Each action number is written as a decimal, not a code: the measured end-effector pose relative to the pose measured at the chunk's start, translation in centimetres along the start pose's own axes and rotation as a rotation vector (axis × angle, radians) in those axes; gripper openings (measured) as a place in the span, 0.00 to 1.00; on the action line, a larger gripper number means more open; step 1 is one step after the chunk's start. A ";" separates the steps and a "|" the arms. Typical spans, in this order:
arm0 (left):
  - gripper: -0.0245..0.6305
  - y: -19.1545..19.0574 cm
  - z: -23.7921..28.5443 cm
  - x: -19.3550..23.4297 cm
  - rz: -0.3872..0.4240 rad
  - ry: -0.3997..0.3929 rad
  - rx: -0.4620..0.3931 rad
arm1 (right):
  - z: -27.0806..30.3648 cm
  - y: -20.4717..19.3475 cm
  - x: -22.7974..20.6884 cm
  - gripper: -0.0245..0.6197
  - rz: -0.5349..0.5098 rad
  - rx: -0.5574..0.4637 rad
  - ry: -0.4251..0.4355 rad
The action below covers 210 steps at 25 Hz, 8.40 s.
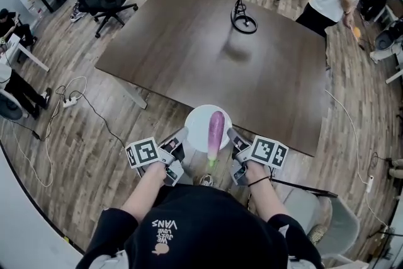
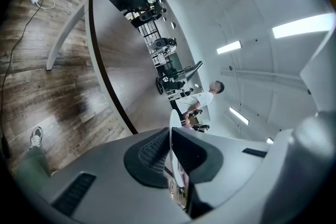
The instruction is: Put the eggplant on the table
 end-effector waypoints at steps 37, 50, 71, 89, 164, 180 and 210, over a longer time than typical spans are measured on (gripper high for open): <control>0.07 22.6 -1.3 7.3 0.007 -0.038 0.074 | 18.6 3.1 12.1 0.10 0.039 -0.068 -0.053; 0.07 27.0 2.4 8.8 0.000 -0.014 0.030 | 23.4 8.5 12.5 0.10 0.009 -0.027 -0.035; 0.07 34.9 12.1 11.7 0.016 0.025 0.029 | 31.7 19.1 11.1 0.10 0.000 0.007 -0.036; 0.07 38.2 22.0 16.3 -0.026 0.059 0.140 | 36.4 25.8 5.7 0.10 0.032 0.005 -0.114; 0.15 39.8 31.1 16.3 0.226 0.258 0.353 | 37.7 32.2 2.4 0.21 -0.143 -0.039 -0.254; 0.05 36.0 27.2 10.4 0.646 0.179 0.353 | 30.9 27.3 5.7 0.07 -0.398 -0.194 -0.293; 0.05 25.5 10.0 3.9 0.837 0.083 0.165 | 17.8 10.3 12.0 0.07 -0.627 -0.446 -0.300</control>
Point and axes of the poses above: the fingertips, and each gripper's own axes: z forward along the fingers, x to its left, y out of its top, the point moved 9 cm from there along -z, backward along the fingers, and after that the axes turned 8 degrees about -y, right-handed, at the moved point
